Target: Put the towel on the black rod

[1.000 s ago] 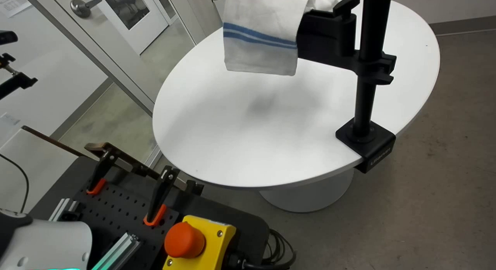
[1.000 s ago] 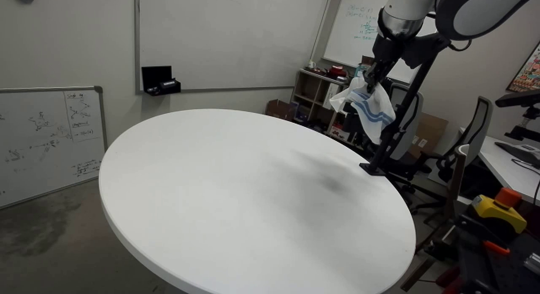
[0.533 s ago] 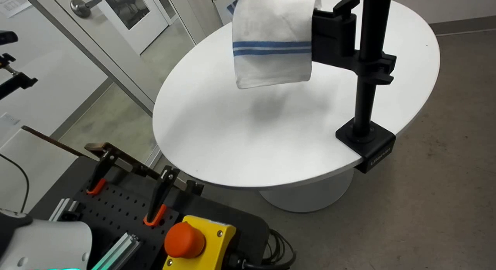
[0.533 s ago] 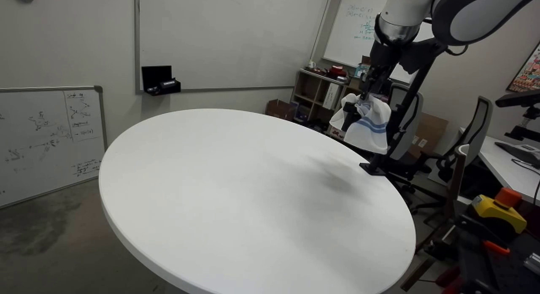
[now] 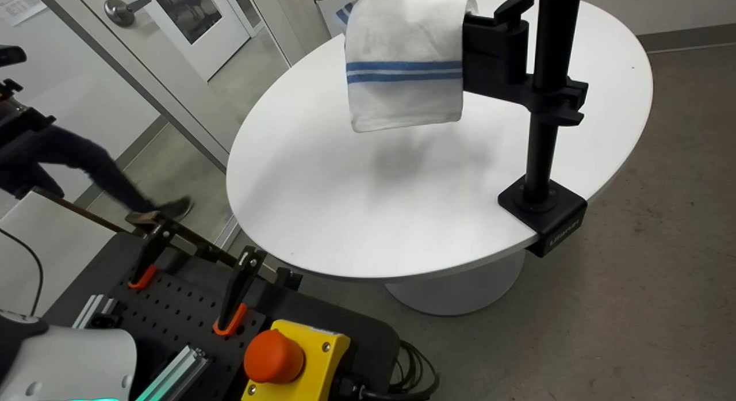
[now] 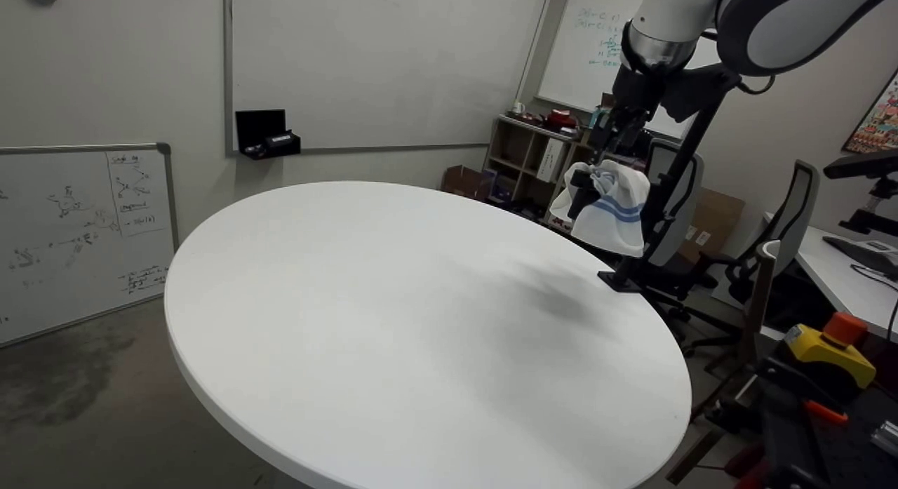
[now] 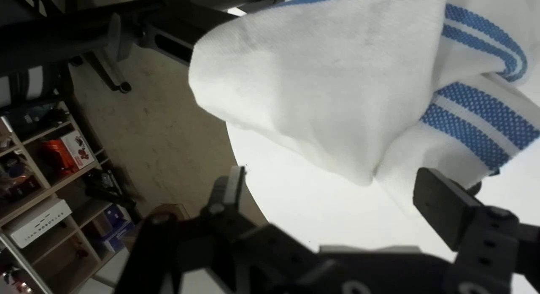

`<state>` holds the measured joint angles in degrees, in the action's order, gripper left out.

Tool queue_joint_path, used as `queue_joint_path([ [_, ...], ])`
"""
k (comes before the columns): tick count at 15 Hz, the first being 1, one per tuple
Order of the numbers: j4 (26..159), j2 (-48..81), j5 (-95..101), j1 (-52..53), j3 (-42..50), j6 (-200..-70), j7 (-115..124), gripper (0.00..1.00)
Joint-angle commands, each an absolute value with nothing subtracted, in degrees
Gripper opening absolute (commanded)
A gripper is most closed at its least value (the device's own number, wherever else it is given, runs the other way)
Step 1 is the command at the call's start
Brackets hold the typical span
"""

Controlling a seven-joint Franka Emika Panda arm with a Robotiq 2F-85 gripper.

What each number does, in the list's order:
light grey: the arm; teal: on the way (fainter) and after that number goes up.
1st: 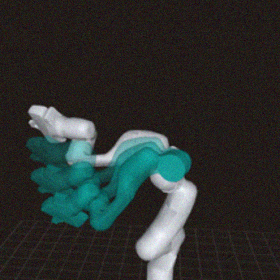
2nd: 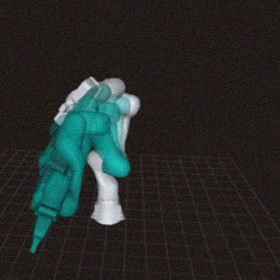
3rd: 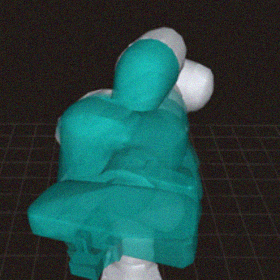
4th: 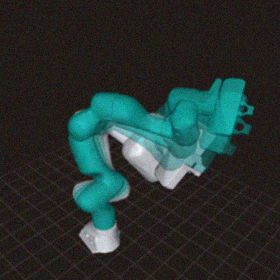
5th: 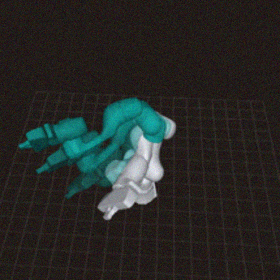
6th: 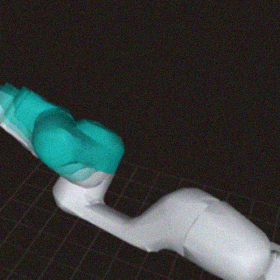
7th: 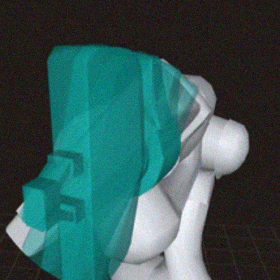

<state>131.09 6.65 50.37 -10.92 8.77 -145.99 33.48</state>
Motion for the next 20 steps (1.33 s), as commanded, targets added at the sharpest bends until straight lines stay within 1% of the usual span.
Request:
queue_joint_path([
  [1, 132.3, 4.5, 45.5, -9.7, 8.9, -150.6, 30.4, 1.00],
  [3, 132.8, 3.5, 41.3, -9.3, 8.4, -153.3, 27.6, 1.00],
  [6, 134.2, 2.1, 29.8, -8.3, 6.8, -155.9, 17.4, 1.00],
  [12, 135.1, 0.7, 11.3, -4.4, 2.2, -152.0, -6.6, 1.00],
  [15, 135.0, 0.2, 11.3, -2.7, 1.1, -151.1, -8.8, 1.00],
  [20, 135.6, -1.8, 19.4, -0.7, 0.2, -155.4, 3.2, 1.00],
])
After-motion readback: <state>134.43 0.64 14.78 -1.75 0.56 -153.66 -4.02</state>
